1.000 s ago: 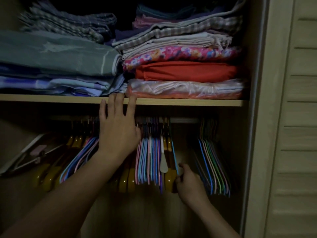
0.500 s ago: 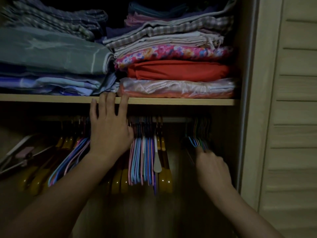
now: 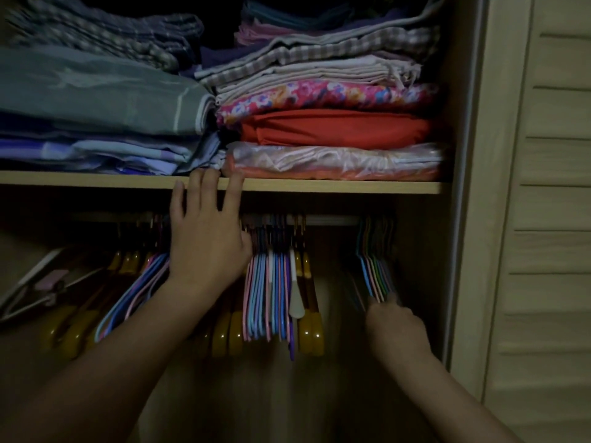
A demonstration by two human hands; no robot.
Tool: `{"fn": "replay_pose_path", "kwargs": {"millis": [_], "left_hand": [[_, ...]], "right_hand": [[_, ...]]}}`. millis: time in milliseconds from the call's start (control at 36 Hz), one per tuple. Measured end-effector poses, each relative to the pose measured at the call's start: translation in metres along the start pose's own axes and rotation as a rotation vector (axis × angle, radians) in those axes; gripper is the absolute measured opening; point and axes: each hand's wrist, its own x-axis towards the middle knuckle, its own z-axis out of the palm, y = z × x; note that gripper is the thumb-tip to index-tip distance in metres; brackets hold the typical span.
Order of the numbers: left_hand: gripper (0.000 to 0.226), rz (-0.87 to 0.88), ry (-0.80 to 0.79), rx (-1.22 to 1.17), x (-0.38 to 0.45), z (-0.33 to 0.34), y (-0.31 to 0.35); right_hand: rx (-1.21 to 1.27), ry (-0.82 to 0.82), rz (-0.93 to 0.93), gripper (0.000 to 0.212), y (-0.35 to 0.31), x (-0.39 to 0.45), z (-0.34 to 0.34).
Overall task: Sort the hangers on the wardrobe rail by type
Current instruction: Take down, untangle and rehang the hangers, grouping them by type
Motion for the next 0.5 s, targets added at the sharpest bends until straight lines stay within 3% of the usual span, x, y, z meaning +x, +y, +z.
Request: {"fn": "replay_pose_path", "kwargs": {"millis": [83, 167, 250, 417, 500], "left_hand": [[0.090, 0.001, -0.009, 0.016, -0.001, 0.000, 0.001], [0.091, -0.007, -0.009, 0.021, -0.001, 0.001, 0.002], [0.092, -0.006, -0.005, 0.015, 0.000, 0.003, 0.003], [0.092, -0.003, -0.008, 0.005, -0.001, 0.000, 0.002], [0.091, -0.010, -0.018, 0.002, 0.000, -0.002, 0.002]], "right_hand": [[0.078, 0.139, -0.060, 0.048, -0.008, -0.012, -0.009], [0.334, 0.202, -0.141, 0.032, -0.021, -0.017, -0.013], [0.597, 0.057, -0.132, 0.035, -0.030, -0.008, -0.004], [1.017, -0.228, 0.113, 0.052, -0.038, 0.007, 0.037], [1.306, -0.436, 0.248, 0.031, -0.048, 0.007, 0.044]]}}
